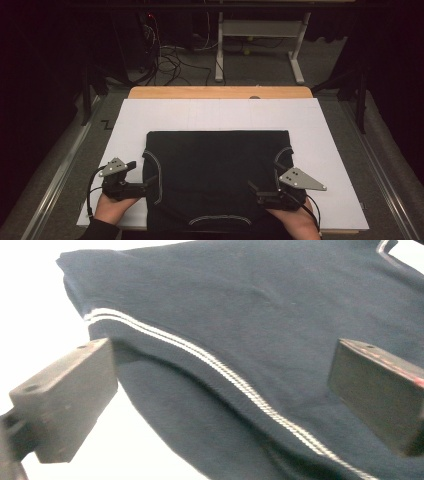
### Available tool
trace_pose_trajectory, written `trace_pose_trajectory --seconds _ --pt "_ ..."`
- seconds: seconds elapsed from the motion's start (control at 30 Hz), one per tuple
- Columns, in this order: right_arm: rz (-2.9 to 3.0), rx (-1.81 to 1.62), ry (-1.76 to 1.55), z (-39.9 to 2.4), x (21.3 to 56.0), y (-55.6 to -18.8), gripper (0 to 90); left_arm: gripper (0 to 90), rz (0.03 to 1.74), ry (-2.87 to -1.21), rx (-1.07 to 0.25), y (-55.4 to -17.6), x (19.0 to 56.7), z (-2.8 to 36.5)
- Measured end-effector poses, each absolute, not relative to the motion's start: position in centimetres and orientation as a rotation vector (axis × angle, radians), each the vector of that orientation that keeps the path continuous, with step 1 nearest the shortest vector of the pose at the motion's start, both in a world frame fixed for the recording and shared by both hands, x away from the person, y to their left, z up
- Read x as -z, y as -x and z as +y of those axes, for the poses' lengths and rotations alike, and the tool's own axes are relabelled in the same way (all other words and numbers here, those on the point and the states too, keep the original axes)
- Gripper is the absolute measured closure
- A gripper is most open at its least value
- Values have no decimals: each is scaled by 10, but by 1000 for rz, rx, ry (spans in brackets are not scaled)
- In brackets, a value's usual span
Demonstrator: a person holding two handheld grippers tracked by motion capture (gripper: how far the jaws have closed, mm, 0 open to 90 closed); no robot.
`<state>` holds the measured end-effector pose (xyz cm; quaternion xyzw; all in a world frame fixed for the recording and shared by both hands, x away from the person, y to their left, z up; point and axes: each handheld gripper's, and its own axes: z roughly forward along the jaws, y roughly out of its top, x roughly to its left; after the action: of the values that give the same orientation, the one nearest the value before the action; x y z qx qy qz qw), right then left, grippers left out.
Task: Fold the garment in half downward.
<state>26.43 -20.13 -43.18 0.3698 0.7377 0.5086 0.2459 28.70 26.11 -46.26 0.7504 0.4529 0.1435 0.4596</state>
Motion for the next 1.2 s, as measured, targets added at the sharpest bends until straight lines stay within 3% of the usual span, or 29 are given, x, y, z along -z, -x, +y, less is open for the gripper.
trace_pose_trajectory --seconds 0.73,1.2 --pt "2186 -1409 -813 -98 447 -279 1 0 1135 -1798 -393 -320 450 276" --pt "2252 -1457 -768 -56 447 -268 1 0 1090 -1798 -389 -353 419 259"
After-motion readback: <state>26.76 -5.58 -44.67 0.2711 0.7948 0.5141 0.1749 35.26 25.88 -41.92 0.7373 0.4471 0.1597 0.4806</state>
